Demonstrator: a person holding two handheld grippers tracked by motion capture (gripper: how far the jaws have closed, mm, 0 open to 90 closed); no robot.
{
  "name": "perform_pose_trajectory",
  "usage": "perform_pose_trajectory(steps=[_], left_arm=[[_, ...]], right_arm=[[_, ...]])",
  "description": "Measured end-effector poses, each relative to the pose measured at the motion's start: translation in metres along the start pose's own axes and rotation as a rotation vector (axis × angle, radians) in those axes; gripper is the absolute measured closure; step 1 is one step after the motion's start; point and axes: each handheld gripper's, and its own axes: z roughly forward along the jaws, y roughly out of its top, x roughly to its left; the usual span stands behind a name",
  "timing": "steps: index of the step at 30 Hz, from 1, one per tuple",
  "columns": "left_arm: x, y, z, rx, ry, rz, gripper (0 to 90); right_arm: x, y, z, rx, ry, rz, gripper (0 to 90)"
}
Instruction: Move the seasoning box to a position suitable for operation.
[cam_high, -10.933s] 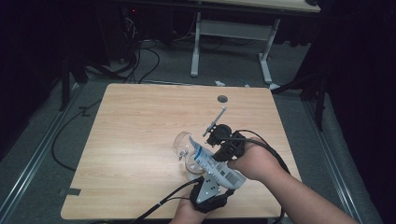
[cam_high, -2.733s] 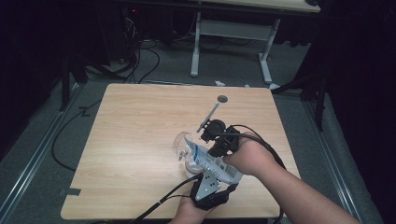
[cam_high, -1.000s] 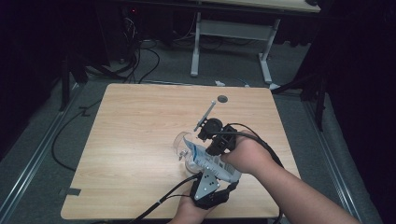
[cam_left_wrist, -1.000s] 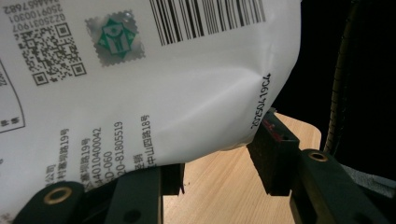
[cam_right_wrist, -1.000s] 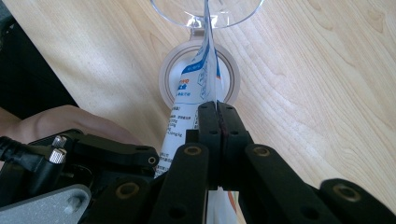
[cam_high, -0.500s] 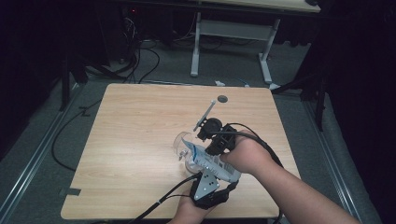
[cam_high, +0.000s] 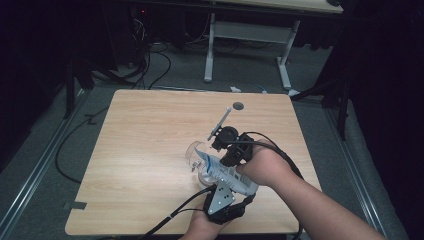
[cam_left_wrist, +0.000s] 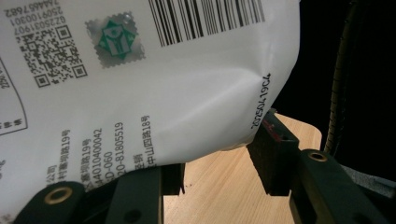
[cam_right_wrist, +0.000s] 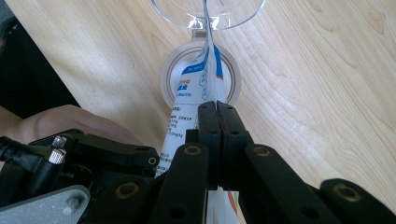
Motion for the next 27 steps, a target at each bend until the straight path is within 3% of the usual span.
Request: perform_pose_trajectory(steps=[27], left_arm=[[-0.001,0.0005,-0.0006,-0.005,-0.003,-0.001,58.2]], right_arm=[[0.0004,0.002,0.0011,0.004,-0.009,0.0,90.0]])
